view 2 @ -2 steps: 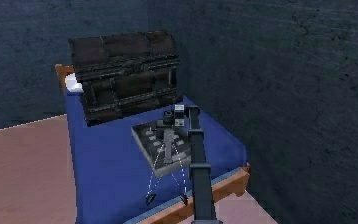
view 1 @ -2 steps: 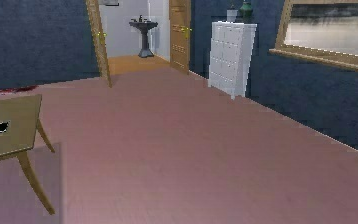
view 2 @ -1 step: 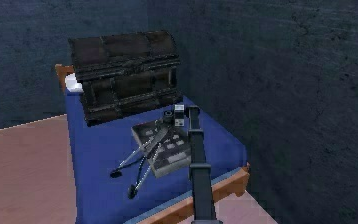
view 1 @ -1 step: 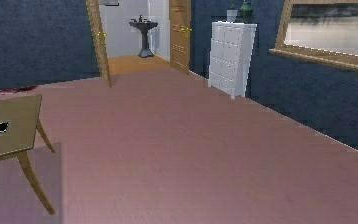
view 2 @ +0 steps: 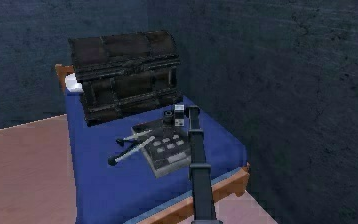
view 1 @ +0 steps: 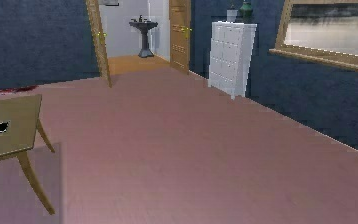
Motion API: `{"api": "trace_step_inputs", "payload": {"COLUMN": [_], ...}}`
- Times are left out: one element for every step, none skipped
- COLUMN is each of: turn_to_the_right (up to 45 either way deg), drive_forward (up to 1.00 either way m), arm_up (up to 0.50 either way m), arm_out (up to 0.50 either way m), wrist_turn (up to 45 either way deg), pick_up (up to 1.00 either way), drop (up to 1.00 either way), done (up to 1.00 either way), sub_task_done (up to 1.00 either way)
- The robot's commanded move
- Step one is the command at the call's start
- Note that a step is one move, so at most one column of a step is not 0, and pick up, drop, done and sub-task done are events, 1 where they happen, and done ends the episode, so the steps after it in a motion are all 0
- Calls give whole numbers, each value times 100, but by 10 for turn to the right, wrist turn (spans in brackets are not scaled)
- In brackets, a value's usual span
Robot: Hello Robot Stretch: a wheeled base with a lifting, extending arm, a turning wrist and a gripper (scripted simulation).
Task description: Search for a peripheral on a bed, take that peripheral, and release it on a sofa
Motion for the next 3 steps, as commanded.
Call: {"api": "trace_step_inputs", "payload": {"turn_to_the_right": [0,0,0], "drive_forward": [0,0,0], "arm_up": [0,0,-30], "arm_out": [0,0,0], "wrist_turn": [450,180,0], "pick_up": [0,0,0], "drop": [0,0,0], "done": [0,0,0], "sub_task_done": [0,0,0]}}
